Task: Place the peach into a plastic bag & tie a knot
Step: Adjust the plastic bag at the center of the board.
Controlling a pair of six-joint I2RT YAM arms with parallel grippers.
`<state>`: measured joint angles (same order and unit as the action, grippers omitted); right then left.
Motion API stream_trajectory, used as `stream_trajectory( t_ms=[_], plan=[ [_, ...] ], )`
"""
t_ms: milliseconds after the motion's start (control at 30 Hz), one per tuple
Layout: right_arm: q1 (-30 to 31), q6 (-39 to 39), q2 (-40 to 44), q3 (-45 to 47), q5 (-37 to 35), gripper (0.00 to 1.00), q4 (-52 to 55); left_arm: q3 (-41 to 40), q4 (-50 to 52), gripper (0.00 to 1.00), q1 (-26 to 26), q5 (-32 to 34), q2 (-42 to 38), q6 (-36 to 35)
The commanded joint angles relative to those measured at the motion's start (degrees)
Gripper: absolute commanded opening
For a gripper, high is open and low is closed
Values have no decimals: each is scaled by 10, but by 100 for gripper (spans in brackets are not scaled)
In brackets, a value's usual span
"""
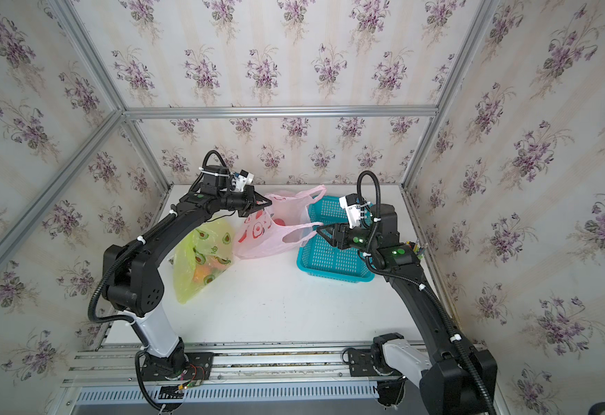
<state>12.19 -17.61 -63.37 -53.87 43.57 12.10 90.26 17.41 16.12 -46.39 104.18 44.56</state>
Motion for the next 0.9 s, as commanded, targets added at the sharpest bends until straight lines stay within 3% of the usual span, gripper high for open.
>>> stream_trajectory(
  t_ms=[0,300,367,433,467,600,700,867],
  plan=[
    [3,4,-8,-4,18,47,-27,-1,-10,0,1,-5,1,5],
    [14,-9,-24,-6,27,35,-57,-7,-10,1,1,-6,-3,3],
    [20,-10,-28,-12,27,27,-60,-9,-10,15,1,-3,-6,0],
    [26,-11,-33,-24,24,20,-61,-11,0,45,1,14,-20,-9],
    [29,-13,-37,-30,25,17,-61,-10,10,53,0,26,-30,-21],
    [55,-20,-59,-66,18,0,-60,-14,50,64,1,85,-93,-91],
    [89,-20,-82,-106,-4,0,-40,-45,50,64,9,138,-165,-167],
    [127,-49,-116,-154,-18,0,-37,-107,41,67,83,250,-286,-340]
  ],
)
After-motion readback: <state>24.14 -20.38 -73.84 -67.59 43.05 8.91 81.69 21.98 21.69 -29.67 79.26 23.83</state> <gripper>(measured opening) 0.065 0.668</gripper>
